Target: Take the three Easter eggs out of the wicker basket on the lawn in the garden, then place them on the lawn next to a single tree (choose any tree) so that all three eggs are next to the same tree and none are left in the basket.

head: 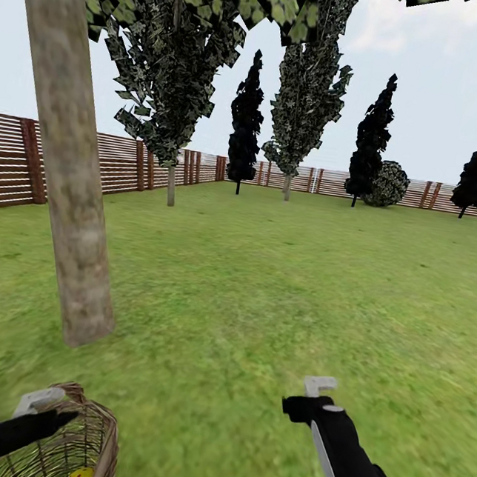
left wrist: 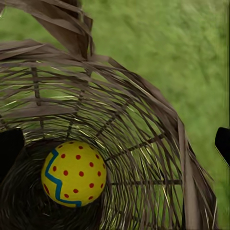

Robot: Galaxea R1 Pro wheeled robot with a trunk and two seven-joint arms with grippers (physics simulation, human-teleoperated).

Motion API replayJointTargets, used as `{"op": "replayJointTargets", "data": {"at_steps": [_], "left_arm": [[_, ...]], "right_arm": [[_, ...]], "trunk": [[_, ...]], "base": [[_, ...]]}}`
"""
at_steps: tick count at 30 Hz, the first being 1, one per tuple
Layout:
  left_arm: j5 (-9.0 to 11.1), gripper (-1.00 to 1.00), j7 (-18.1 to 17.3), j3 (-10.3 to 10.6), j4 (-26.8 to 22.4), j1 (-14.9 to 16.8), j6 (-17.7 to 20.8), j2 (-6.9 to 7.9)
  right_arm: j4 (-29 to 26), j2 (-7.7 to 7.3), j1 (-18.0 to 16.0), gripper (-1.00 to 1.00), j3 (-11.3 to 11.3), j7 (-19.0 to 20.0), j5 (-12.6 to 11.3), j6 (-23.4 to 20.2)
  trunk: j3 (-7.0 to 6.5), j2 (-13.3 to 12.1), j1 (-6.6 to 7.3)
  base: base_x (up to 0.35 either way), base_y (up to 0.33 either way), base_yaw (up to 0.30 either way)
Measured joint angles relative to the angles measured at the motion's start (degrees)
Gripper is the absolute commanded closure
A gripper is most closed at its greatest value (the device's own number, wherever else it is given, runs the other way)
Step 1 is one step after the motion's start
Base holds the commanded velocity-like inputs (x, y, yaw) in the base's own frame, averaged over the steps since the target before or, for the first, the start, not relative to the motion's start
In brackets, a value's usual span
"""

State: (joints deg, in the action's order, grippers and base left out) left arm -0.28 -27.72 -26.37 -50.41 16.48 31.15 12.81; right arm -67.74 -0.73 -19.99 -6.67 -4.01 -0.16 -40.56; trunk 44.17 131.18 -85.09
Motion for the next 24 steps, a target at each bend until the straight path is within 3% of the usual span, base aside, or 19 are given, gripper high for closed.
{"op": "replayJointTargets", "data": {"at_steps": [3, 4, 8, 11, 15, 17, 24], "left_arm": [[0.9, -1.0, 0.0, -0.1, 0.0, 0.0, -1.0, 0.1], [1.2, -1.0, 0.0, -0.1, 0.0, 0.0, -2.8, 0.16], [1.2, -1.0, 0.1, -0.1, -0.1, 0.0, -3.0, 0.37], [1.2, -1.0, 0.1, -0.2, 0.0, 0.0, -3.0, 1.6], [1.2, -1.0, 0.1, -0.7, 0.4, 0.0, -3.2, 3.94], [1.2, -1.0, 0.1, -1.3, 0.8, 0.0, -3.2, 4.42], [1.2, -1.0, 0.1, -1.5, 1.1, 0.0, -3.0, 4.56]], "right_arm": [[0.4, 0.0, 0.0, -1.0, 0.1, 0.1, -0.1, 1.0], [1.5, 0.0, 0.0, -1.0, 0.1, 0.2, -0.2, 10.3], [2.4, 0.0, 0.0, -1.0, 0.0, 0.4, 0.2, 10.6], [2.5, -0.19, 0.0, -1.0, 0.0, 1.1, 0.0, 10.6], [2.5, -0.8, 0.0, -1.0, 0.2, 6.6, 0.0, 10.5], [2.3, -1.29, 0.0, -1.0, 0.4, 9.5, -0.1, 10.3], [2.0, -1.56, 0.0, -1.0, 0.7, 10.8, 0.1, 10.0]], "trunk": [[0.0, 0.0, 0.0], [0.0, 0.0, 0.0], [0.0, 0.0, 0.0], [0.0, 0.0, 0.0], [0.0, 0.0, 0.0], [0.0, 0.0, 0.0], [0.0, 0.0, 0.0]], "base": [[0.0, 0.0, 0.0], [0.0, 0.0, 0.0], [0.0, 0.0, 0.0], [0.0, 0.0, 0.0], [0.0, 0.0, 0.0], [0.0, 0.0, 0.0], [0.0, 0.0, 0.0]]}}
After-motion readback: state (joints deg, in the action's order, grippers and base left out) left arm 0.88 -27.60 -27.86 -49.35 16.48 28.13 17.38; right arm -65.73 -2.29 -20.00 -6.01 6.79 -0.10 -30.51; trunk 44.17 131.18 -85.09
